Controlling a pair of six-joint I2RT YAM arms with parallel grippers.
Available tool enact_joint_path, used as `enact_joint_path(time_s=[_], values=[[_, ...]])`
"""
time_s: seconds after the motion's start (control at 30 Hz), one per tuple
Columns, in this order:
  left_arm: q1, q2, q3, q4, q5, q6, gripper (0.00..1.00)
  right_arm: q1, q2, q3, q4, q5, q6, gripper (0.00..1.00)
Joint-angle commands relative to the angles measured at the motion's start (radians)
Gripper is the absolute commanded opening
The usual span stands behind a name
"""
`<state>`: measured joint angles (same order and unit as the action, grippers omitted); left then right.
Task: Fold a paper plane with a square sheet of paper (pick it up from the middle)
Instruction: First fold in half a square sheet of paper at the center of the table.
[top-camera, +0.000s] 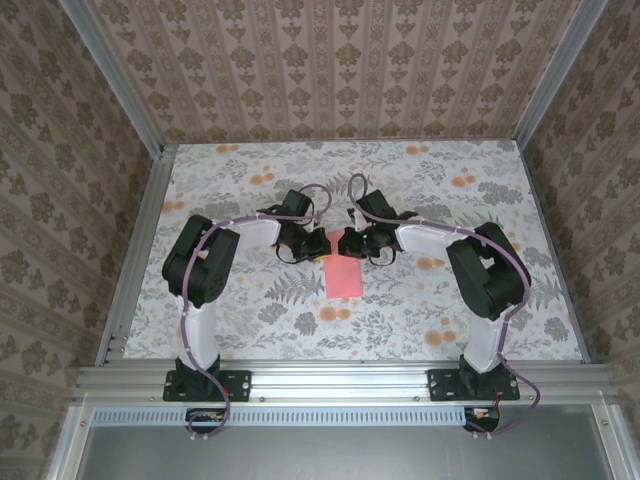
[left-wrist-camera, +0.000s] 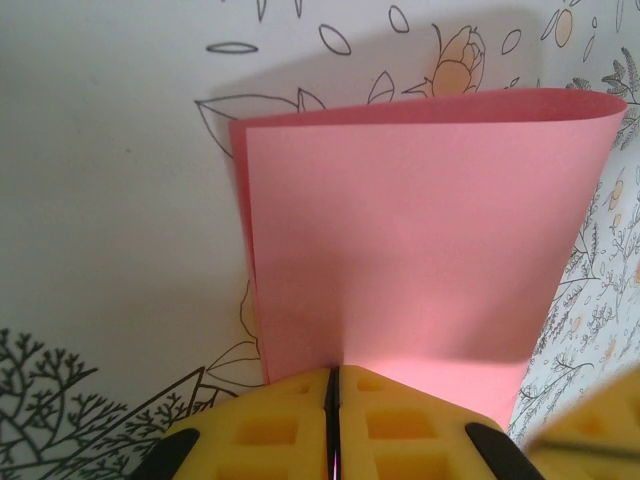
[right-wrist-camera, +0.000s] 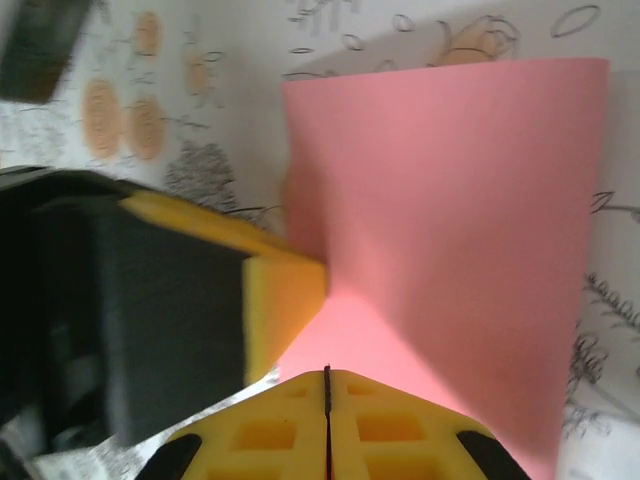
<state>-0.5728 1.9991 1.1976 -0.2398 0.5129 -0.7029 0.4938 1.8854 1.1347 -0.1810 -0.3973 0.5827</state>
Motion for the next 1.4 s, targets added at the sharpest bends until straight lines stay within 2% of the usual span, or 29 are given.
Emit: enact_joint_path(time_s=[0.0,0.27,0.47,0.57,1.0,1.23,1.37], values=[[-0.009,0.084,-0.041,-0.125,-0.07,0.023,0.1,-0.022,0.046,0.021,0.051,0.022,0.014,0.09],[-0.009,0.086,-0.046,-0.134,-0.071,0.028,0.1,-0.055,0.109,-0.035,0.098,0.024,0.049,0.09],[-0.009,0.088,-0.045,-0.139,-0.073,0.032,0.1,-0.058,0.031,0.002,0.089,-0.031,0.046,0.1],[-0.009,0.089,-0.044,-0.139,-0.073,0.03,0.1,-0.063,0.043,0.026,0.098,-0.045,0.047,0.1],[-0.009,0.084,-0.049,-0.144,-0.073,0.036,0.1,-0.095,0.159,0.029,0.111,0.026,0.056,0.09],[-0.01,0.079,-0.057,-0.139,-0.074,0.034,0.1,-0.094,0.101,0.078,0.099,-0.001,0.055,0.1],[-0.01,0.081,-0.056,-0.138,-0.074,0.035,0.1,-0.095,0.135,0.117,0.096,0.007,0.056,0.1]])
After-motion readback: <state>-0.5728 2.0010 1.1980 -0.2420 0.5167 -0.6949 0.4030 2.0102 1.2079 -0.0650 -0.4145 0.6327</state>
